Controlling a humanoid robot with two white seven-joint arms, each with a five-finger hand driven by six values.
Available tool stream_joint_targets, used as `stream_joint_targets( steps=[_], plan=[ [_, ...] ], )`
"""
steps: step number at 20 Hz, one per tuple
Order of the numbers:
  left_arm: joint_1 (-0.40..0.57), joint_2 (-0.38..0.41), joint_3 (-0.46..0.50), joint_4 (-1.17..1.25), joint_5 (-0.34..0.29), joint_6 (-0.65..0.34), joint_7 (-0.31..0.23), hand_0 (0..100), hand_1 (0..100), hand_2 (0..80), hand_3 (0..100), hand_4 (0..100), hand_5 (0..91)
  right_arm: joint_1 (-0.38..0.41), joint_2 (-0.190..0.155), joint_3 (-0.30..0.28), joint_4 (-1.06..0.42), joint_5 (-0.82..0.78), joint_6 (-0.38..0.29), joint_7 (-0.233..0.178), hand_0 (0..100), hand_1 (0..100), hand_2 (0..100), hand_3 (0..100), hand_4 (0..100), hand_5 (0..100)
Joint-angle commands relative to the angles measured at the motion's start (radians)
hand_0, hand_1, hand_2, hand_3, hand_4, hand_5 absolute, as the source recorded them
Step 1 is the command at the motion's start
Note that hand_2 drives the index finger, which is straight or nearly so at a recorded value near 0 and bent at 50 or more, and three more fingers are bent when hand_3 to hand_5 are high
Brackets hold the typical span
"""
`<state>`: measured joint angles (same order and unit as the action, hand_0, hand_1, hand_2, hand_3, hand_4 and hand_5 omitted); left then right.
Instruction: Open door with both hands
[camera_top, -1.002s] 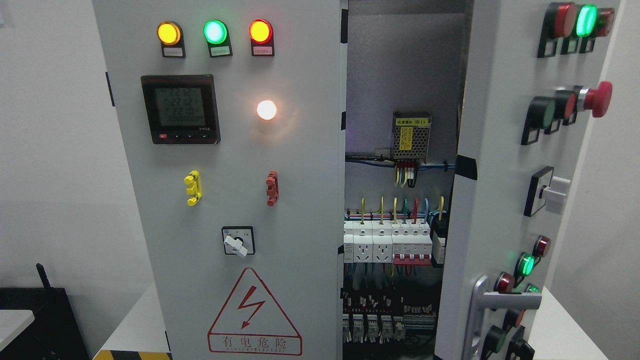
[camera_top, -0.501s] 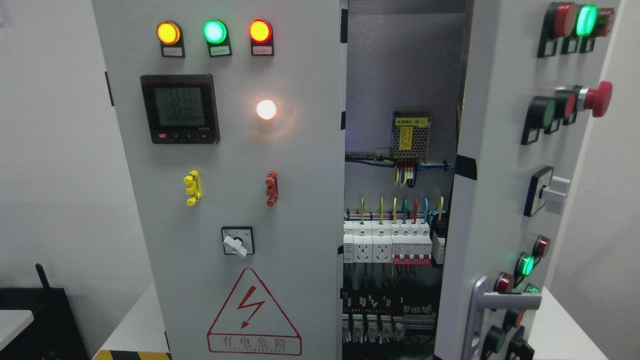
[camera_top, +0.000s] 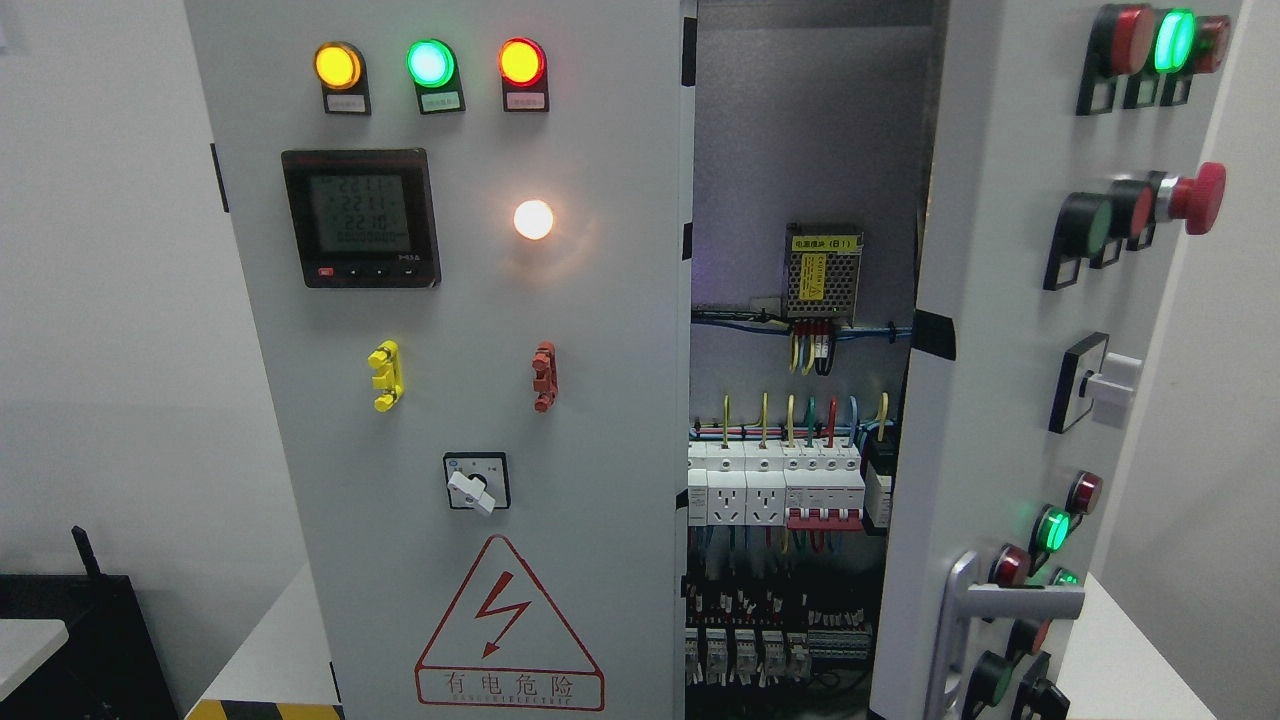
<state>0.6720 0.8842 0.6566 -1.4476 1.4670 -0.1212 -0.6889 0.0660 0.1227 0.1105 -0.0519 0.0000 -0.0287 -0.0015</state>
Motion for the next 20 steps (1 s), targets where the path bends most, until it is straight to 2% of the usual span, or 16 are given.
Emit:
stream_joint_targets(
  steps=[1, 3, 8, 9, 11, 14, 15, 17, 20],
  plan=[
    [-0.083, 0.373, 0.106, -0.100, 0.130, 0.098, -0.018, 0, 0, 0.0, 0, 0, 0.0, 0.000, 0.000, 0.000, 0.000, 0.025, 0.000, 0.000, 38, 0, 0, 0, 0, 0],
    [-0.083, 0.409, 0.098, -0.100, 0.136, 0.106, -0.023, 0, 0, 0.0, 0, 0, 0.0, 0.000, 0.000, 0.000, 0.000, 0.025, 0.000, 0.000, 38, 0, 0, 0, 0, 0],
    [-0.088, 0.456, -0.033, -0.108, 0.134, 0.097, -0.026, 0, 0, 0.0, 0, 0, 0.0, 0.000, 0.000, 0.000, 0.000, 0.025, 0.000, 0.000, 38, 0, 0, 0, 0, 0],
    [-0.115, 0.473, -0.073, -0.111, 0.136, 0.095, -0.026, 0, 0, 0.0, 0, 0, 0.0, 0.000, 0.000, 0.000, 0.000, 0.025, 0.000, 0.000, 38, 0, 0, 0, 0, 0],
    [-0.274, 0.478, -0.235, -0.109, 0.134, 0.095, -0.024, 0, 0, 0.0, 0, 0, 0.0, 0.000, 0.000, 0.000, 0.000, 0.025, 0.000, 0.000, 38, 0, 0, 0, 0, 0],
    [-0.635, 0.479, -0.635, -0.109, 0.124, 0.095, -0.023, 0, 0, 0.0, 0, 0, 0.0, 0.000, 0.000, 0.000, 0.001, 0.025, 0.000, 0.000, 38, 0, 0, 0, 0, 0],
    [-0.729, 0.481, -0.740, -0.111, 0.124, 0.094, -0.023, 0, 0, 0.0, 0, 0, 0.0, 0.000, 0.000, 0.000, 0.000, 0.025, 0.000, 0.000, 38, 0, 0, 0, 0, 0],
    [-0.843, 0.483, -0.865, -0.114, 0.121, 0.094, -0.023, 0, 0, 0.0, 0, 0, 0.0, 0.000, 0.000, 0.000, 0.000, 0.025, 0.000, 0.000, 38, 0, 0, 0, 0, 0],
    [-0.911, 0.481, -0.931, -0.135, 0.121, 0.094, -0.023, 0, 0, 0.0, 0, 0, 0.0, 0.000, 0.000, 0.000, 0.000, 0.025, 0.000, 0.000, 38, 0, 0, 0, 0, 0]
  ],
)
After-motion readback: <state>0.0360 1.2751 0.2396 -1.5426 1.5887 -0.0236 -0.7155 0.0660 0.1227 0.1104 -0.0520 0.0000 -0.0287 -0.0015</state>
